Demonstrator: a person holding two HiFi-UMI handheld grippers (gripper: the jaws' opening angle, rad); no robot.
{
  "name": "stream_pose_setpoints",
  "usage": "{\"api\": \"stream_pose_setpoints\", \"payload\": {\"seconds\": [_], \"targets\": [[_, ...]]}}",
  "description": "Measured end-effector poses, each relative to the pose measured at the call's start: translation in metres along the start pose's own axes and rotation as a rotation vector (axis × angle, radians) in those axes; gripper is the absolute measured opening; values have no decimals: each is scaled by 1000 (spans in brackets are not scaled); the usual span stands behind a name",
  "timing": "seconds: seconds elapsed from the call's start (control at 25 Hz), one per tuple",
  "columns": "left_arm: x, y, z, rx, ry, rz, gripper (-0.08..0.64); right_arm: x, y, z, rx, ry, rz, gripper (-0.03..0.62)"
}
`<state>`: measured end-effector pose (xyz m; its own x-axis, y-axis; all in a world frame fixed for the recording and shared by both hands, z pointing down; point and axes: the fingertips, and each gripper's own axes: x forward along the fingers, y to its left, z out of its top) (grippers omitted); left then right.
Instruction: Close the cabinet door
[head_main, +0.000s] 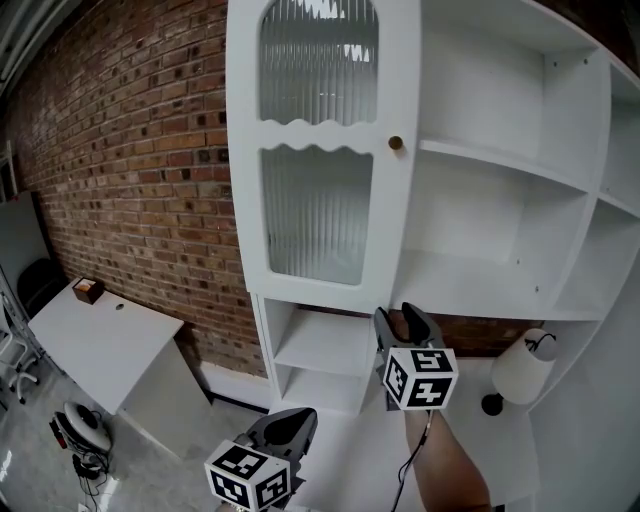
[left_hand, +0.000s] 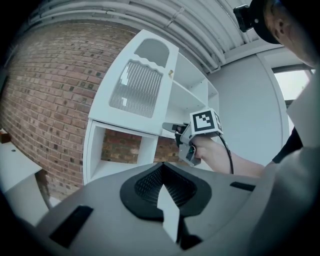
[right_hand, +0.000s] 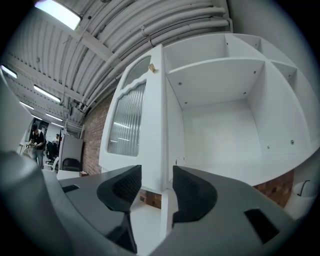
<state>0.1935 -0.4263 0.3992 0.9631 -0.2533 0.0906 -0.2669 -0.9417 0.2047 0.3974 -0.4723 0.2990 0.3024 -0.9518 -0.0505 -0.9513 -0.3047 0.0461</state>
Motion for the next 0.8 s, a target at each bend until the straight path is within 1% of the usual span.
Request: {"api": "stream_pose_setpoints", "payload": {"seconds": [0.04, 0.08, 0.12, 0.16, 0.28, 0.52, 0.8], "targets": [[-6, -1, 0, 1, -5, 2, 8, -9, 4, 0, 4, -3, 0, 180], [-12, -2, 1, 1, -10, 4, 8, -17, 9, 0, 4, -1, 4, 85], [-18, -4, 1, 2, -15, 4, 8, -24, 15, -1, 1, 4, 12, 49], [-25, -6, 2, 4, -19, 5, 8, -32, 22, -2, -2, 12, 23, 31], [-51, -14, 4, 10, -30, 5, 8, -58, 47, -3, 0, 26, 51, 26], [-110, -35, 1, 27, -47, 19, 8, -124, 94, 2, 26, 18, 83, 26], [-186, -64, -9, 11, -68, 35, 8, -220, 143, 1, 28, 26, 83, 26]]}}
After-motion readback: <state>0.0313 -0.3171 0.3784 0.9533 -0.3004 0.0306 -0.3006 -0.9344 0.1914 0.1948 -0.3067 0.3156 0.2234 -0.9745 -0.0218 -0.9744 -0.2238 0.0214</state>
